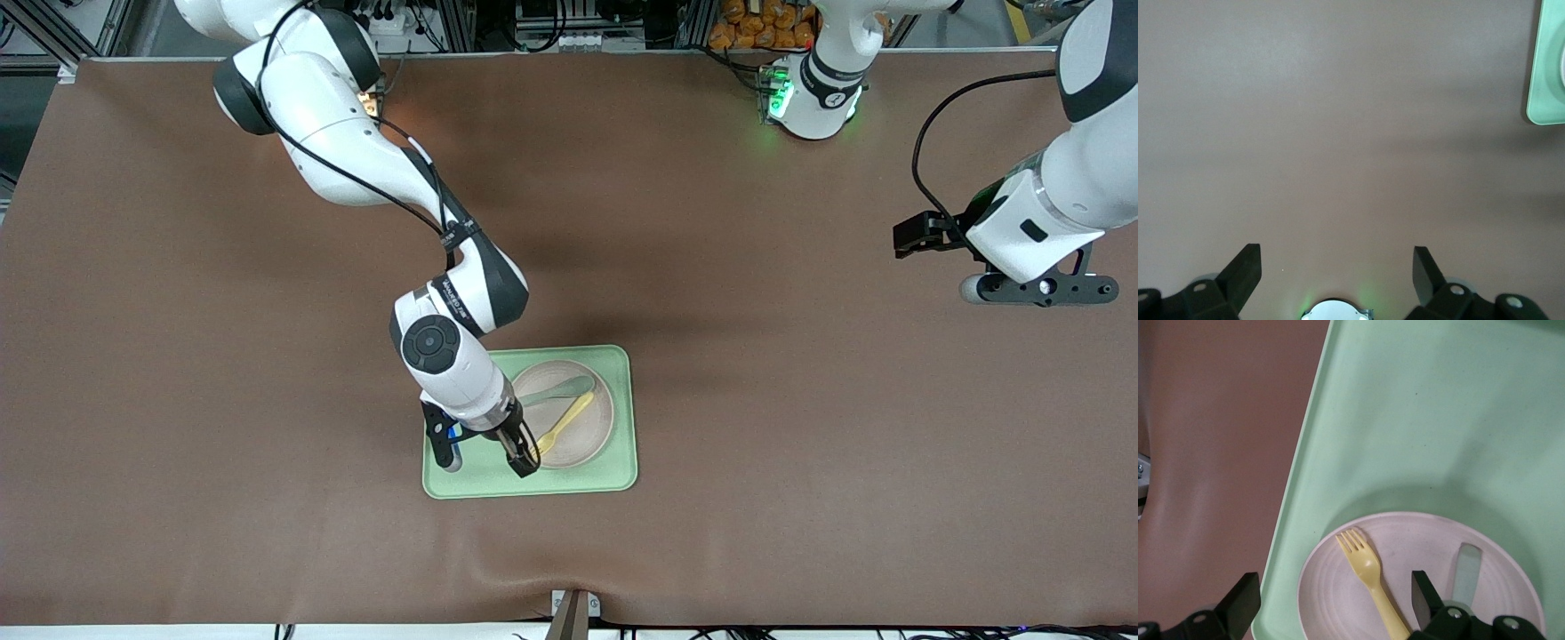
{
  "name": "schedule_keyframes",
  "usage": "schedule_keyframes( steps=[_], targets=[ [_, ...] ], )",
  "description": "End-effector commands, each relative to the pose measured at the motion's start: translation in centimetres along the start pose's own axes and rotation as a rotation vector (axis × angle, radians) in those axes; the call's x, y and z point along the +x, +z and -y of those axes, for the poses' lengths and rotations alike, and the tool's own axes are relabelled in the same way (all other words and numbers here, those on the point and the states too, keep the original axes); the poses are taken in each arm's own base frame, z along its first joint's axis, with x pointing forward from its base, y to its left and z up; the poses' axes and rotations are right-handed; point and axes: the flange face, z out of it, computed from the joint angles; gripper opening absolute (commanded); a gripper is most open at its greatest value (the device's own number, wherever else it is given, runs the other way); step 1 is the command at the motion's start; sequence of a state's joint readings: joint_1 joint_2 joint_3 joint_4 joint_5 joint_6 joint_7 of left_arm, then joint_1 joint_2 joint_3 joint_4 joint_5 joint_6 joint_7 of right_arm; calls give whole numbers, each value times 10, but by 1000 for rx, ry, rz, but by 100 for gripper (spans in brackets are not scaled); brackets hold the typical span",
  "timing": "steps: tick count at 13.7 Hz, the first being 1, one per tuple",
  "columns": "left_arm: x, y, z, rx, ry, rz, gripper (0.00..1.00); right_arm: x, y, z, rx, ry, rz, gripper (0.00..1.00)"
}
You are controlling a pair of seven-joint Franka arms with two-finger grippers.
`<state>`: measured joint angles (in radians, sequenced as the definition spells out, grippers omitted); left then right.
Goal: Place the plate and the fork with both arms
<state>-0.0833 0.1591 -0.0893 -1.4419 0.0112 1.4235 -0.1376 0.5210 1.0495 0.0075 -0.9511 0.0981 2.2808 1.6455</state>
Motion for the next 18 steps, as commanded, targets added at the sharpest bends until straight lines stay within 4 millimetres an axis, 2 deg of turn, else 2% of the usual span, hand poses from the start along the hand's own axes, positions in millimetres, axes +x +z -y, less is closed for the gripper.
schedule_keyframes(
  steps=[1,6,7,9,10,13,15,18],
  targets=[
    [-1,-2,-2,-11,-20,-1,100,-11,11,3,17,33,23,100],
    [0,-2,-2,-13,-27,-1,100,-12,8,5,16,24,28,100],
    [0,-2,-2,-11,-32,-1,100,-3,3,6,3,-16,24,100],
    [-1,-2,-3,-13,-30,-1,100,4,-16,7,-51,-257,36,100],
    [1,1,-4,-12,-30,4,100,15,-24,10,-45,-376,51,100],
    [3,3,-5,-12,-29,8,100,21,-39,18,-4,-690,66,100],
    [3,3,-5,-12,-29,8,100,14,-43,21,22,-943,56,100],
    [3,4,-8,-11,-23,8,100,-4,-46,25,75,-1147,13,100]
  ],
)
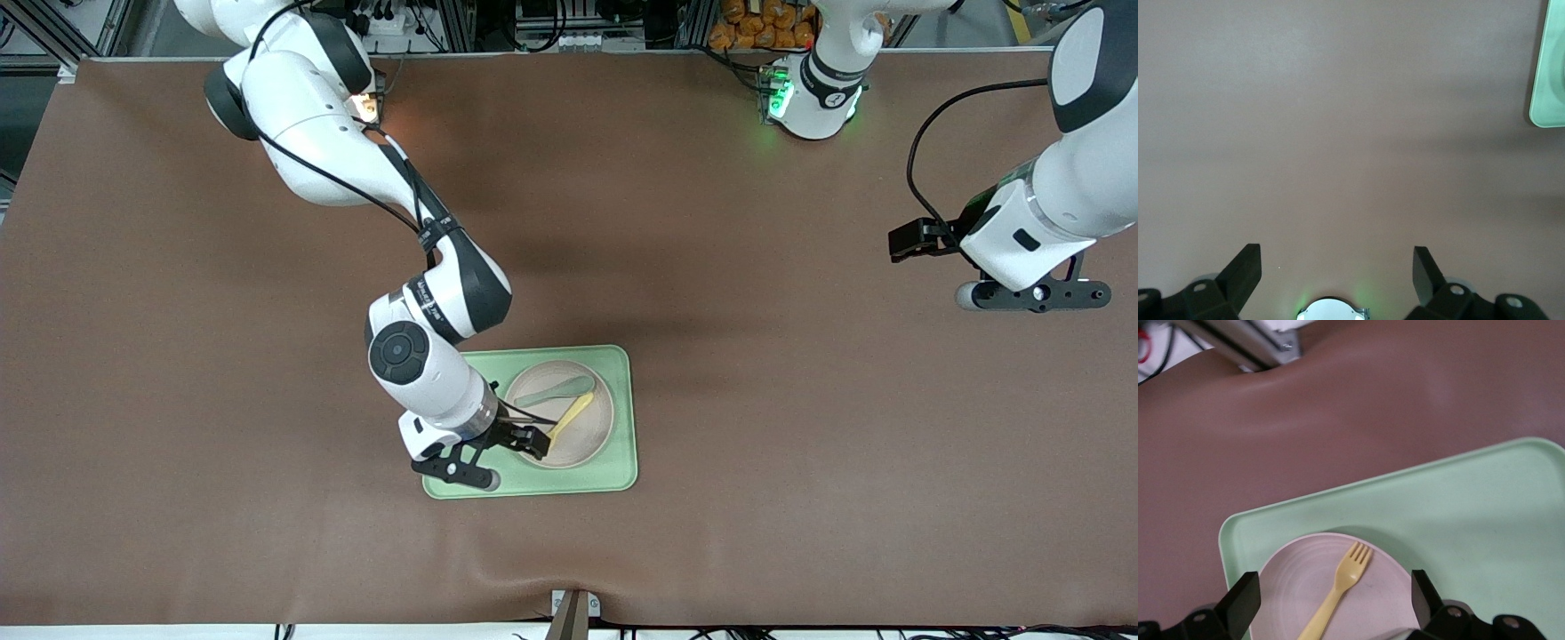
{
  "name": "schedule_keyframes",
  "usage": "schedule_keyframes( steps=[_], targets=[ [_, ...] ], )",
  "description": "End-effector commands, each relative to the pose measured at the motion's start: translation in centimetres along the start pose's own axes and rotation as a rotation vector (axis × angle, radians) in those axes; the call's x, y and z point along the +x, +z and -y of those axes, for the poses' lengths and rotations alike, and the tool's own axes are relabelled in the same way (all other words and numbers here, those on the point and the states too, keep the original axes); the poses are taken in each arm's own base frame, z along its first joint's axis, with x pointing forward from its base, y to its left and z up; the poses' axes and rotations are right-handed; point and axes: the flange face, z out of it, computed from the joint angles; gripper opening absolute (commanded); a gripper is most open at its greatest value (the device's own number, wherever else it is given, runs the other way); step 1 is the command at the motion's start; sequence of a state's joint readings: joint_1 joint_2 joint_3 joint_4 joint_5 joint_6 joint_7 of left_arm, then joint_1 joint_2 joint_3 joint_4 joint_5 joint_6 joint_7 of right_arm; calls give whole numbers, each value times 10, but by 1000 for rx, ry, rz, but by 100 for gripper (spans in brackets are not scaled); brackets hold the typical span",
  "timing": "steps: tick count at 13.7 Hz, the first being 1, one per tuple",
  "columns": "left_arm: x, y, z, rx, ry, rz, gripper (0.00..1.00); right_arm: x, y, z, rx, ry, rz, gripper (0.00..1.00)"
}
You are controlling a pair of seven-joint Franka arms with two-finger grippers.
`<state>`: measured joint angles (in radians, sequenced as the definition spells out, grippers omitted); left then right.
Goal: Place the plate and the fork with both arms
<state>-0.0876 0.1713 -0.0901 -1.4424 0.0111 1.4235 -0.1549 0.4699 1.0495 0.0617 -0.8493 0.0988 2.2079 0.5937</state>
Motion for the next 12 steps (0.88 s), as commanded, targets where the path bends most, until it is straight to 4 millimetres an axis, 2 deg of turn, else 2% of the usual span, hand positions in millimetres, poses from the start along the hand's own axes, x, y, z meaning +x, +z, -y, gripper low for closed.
schedule_keyframes(
  steps=[1,2,5,7,8,10,12],
  targets=[
    [-1,-3,-5,-13,-10,-4,100,-8,-5,18,7,-176,-29,100],
    [0,-2,-5,-12,-10,-3,100,-11,-4,21,-7,-246,-34,100],
    [2,2,-5,-12,-10,7,100,-11,-2,29,-73,-608,-131,98],
    [3,4,-6,-11,-9,10,100,-18,5,35,-114,-752,-152,98],
    [3,4,-6,-11,-9,8,100,-26,6,43,-118,-758,-142,96],
    [4,5,-6,-11,-9,11,100,-23,9,38,-148,-809,-148,91],
    [4,5,-7,-10,-9,13,100,-26,11,41,-170,-867,-148,91]
  ],
)
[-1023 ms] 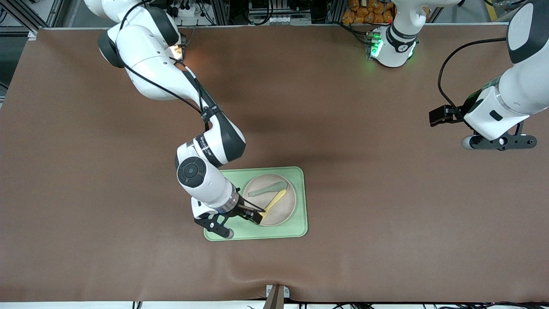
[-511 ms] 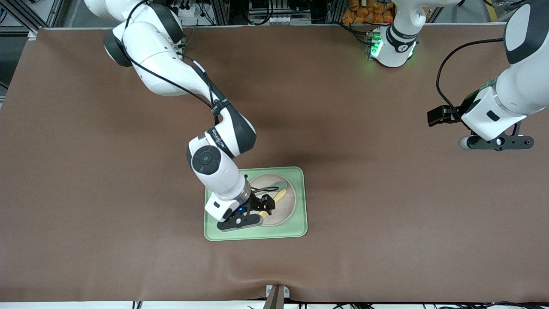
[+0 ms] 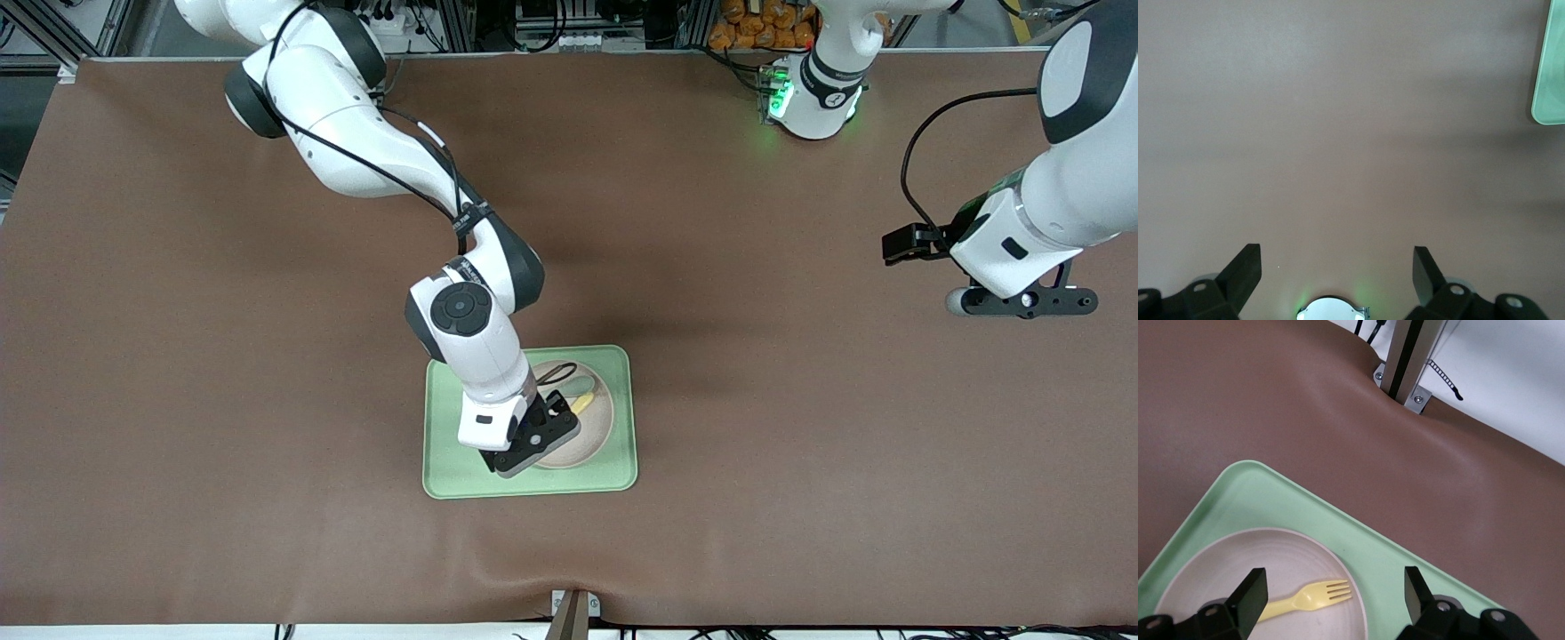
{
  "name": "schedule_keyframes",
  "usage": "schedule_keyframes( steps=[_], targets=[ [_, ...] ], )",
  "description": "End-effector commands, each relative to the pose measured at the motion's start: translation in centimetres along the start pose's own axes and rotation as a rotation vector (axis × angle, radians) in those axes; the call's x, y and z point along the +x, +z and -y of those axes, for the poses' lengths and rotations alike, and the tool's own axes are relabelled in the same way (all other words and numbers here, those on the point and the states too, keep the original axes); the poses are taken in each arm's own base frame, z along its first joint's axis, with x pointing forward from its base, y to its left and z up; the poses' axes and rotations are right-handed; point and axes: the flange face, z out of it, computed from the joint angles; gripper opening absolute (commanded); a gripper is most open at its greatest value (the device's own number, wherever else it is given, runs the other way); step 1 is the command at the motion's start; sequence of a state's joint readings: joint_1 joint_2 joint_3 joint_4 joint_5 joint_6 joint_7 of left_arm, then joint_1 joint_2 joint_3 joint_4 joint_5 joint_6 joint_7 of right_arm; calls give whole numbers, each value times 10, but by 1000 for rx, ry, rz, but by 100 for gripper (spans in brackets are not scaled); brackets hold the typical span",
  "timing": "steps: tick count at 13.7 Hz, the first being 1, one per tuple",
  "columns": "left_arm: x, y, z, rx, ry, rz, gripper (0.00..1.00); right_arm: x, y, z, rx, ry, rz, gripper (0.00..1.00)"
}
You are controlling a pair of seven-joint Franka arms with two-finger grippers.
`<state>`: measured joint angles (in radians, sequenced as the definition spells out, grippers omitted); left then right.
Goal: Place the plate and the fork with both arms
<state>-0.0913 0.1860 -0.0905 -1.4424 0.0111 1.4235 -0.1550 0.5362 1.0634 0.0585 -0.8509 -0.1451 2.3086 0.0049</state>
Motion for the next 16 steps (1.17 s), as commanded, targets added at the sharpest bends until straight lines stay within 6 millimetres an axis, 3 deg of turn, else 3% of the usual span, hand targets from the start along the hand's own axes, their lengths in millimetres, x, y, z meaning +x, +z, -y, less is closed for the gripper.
schedule_keyframes(
  steps=[1,3,5,8,13,16],
  targets=[
    [1,1,-4,-13,-14,4,100,1,4,6,-39,-133,-15,91],
    [5,8,-4,-12,-14,18,100,1,7,27,-38,-247,-31,88],
    [6,11,-14,-8,-2,24,100,-2,15,31,-56,-334,-34,86],
    [7,14,-15,-8,-2,30,100,-7,23,22,-43,-504,-6,86],
    [9,17,-12,-14,-7,37,100,-28,29,12,194,-719,143,83],
    [10,18,-10,-16,-10,41,100,-27,30,38,230,-741,122,78]
  ],
)
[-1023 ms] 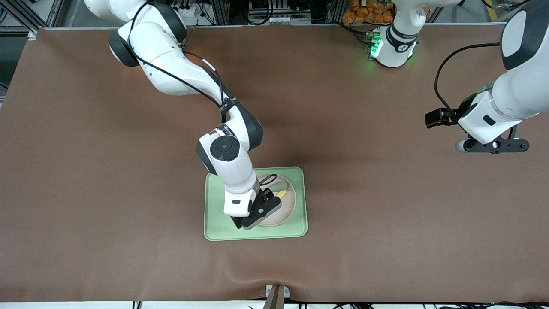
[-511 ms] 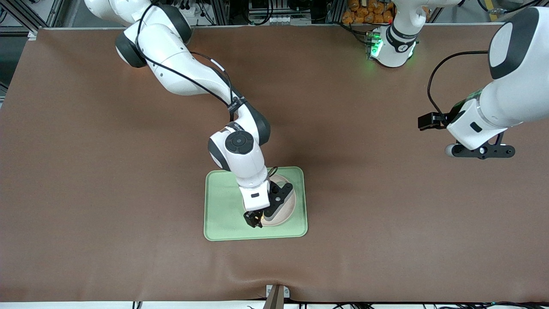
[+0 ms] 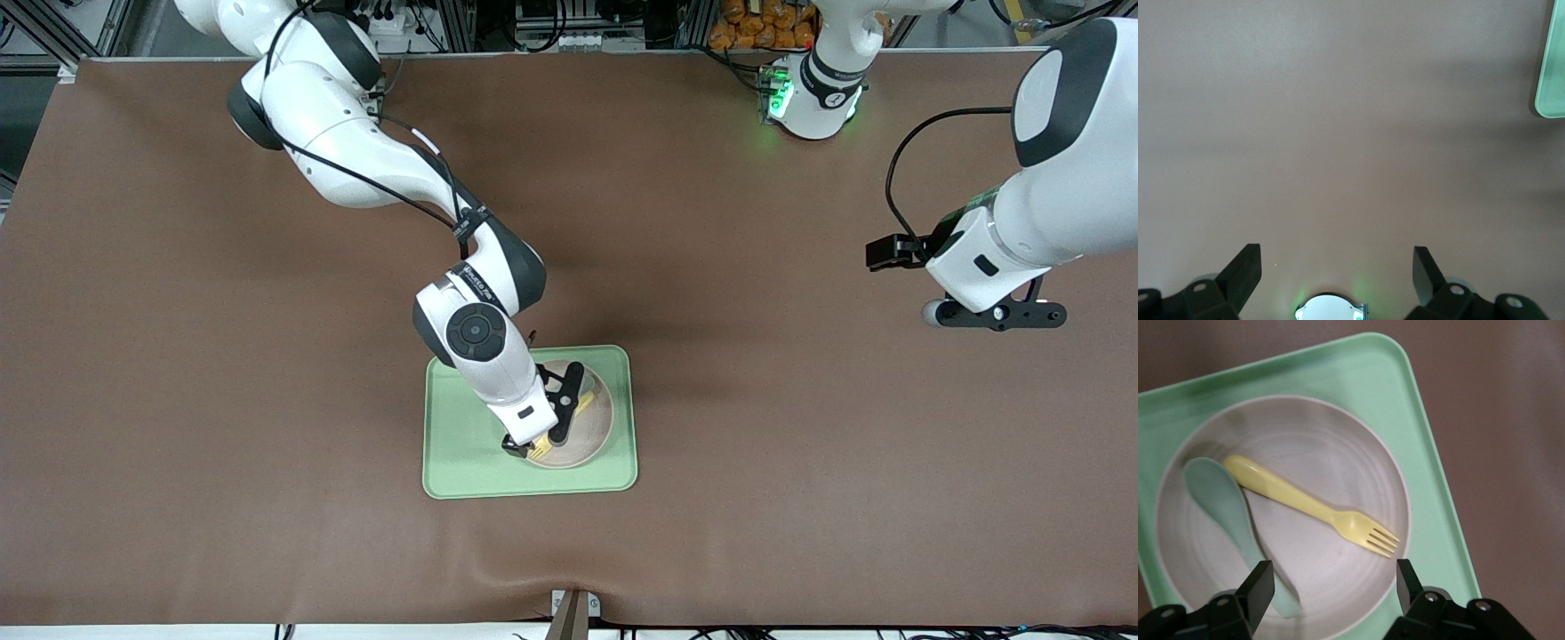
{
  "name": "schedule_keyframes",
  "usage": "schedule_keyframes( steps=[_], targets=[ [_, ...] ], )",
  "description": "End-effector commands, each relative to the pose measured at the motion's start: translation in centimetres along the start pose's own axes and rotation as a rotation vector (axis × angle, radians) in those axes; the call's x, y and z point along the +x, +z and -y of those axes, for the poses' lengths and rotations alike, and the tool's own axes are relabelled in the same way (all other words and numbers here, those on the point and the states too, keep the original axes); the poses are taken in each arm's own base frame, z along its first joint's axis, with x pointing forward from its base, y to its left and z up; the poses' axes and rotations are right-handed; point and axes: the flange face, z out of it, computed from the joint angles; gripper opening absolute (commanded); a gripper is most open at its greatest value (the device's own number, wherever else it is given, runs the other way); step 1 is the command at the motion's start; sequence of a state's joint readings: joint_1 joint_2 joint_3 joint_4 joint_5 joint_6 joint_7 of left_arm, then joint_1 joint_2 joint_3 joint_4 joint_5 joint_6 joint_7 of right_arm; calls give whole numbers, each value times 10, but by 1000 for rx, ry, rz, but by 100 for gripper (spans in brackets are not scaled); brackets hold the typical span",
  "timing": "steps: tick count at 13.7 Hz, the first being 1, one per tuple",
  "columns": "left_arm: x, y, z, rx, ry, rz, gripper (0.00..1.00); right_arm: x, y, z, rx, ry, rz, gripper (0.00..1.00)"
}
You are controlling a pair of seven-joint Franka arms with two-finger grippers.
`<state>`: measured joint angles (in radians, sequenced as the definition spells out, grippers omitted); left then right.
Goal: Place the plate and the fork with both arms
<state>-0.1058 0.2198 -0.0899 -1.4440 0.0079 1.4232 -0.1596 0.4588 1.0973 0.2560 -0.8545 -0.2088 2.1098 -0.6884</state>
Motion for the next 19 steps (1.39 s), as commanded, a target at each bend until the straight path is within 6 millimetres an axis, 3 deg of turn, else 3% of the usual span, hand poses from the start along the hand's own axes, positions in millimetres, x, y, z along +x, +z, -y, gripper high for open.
schedule_keyframes(
  steps=[1,3,7,9,10,11,13,16,19],
  targets=[
    [0,-1,0,-20,-21,5,100,10,12,11,31,-47,-44,77],
    [1,-1,3,-21,-25,5,100,12,26,15,29,-41,-56,76],
    [1,-1,2,-21,-24,4,100,10,21,12,35,15,-49,79],
    [1,-1,2,-21,-24,4,100,-9,-17,-11,68,254,-15,90],
    [1,-1,2,-21,-24,4,100,-12,-50,-19,59,381,-2,94],
    [1,-1,2,-21,-24,4,100,-24,-70,-29,55,529,31,97],
    [0,-1,1,-20,-22,4,100,-58,-79,-54,46,830,84,100],
    [0,-1,0,-20,-21,3,100,-120,-102,-96,28,1095,145,100],
    [0,-1,-1,-19,-18,3,100,-183,-103,-135,2,1400,163,100]
  ],
)
